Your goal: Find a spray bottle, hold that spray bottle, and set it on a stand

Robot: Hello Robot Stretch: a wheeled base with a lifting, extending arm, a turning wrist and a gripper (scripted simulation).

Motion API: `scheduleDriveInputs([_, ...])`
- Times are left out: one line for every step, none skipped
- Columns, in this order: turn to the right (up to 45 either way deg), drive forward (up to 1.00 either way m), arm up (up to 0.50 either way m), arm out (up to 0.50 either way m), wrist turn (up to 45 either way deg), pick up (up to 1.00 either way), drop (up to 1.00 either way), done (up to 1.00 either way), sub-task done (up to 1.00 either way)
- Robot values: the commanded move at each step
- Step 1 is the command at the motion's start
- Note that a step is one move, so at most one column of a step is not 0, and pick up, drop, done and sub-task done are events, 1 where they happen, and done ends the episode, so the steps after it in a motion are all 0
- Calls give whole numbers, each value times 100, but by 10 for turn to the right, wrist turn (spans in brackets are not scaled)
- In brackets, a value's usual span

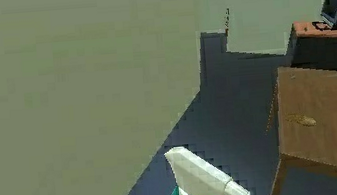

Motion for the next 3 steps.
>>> scheduleDriveInputs([-60,0,0,0,0,0,0,0,0])
scheduleDriveInputs([0,85,0,0,0,0,0,0,0])
scheduleDriveInputs([300,0,0,0,0,0,0,0,0])
